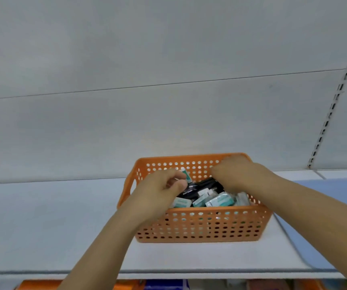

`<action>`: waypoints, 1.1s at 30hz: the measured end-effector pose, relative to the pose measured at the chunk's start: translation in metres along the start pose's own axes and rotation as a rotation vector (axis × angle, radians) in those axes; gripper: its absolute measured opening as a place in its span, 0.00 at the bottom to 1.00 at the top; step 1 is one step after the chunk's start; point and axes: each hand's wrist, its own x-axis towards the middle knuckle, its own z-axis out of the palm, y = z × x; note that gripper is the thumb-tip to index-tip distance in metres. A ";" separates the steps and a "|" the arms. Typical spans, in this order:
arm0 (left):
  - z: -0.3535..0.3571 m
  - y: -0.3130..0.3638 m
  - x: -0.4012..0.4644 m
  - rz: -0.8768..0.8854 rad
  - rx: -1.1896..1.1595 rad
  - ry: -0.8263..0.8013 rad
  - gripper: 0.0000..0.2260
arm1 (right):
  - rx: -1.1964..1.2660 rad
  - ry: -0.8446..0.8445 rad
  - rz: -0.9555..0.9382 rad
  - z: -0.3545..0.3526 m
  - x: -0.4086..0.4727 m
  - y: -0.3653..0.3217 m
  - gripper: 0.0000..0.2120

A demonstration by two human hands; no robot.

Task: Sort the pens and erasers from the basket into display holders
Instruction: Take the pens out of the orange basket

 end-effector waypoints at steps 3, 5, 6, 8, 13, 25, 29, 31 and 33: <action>-0.004 -0.004 0.002 0.005 -0.139 -0.029 0.07 | -0.058 -0.090 0.058 0.006 0.002 0.003 0.08; -0.006 -0.005 0.003 -0.010 -0.253 -0.007 0.08 | 0.004 -0.100 0.065 0.009 0.000 0.007 0.08; -0.006 -0.006 0.003 -0.019 -0.305 0.007 0.09 | 0.051 -0.077 0.073 0.009 -0.002 0.009 0.07; -0.008 -0.009 0.004 -0.025 -0.366 0.033 0.09 | 0.141 0.006 0.104 0.005 -0.007 0.014 0.06; -0.013 -0.015 0.012 -0.088 -0.428 0.134 0.06 | 0.653 0.070 0.154 -0.014 -0.027 0.039 0.11; 0.023 0.032 0.035 0.042 -1.399 -0.031 0.15 | 1.859 0.000 -0.160 -0.043 -0.043 -0.020 0.20; 0.012 0.029 0.042 0.065 -1.579 0.153 0.14 | 1.788 0.249 -0.018 -0.045 -0.037 -0.030 0.17; 0.005 0.024 0.044 0.051 -1.694 0.252 0.13 | 1.769 0.178 -0.044 -0.045 -0.032 -0.027 0.16; -0.005 0.019 0.045 0.042 -1.776 0.361 0.11 | 1.726 0.160 -0.012 -0.045 -0.024 -0.018 0.19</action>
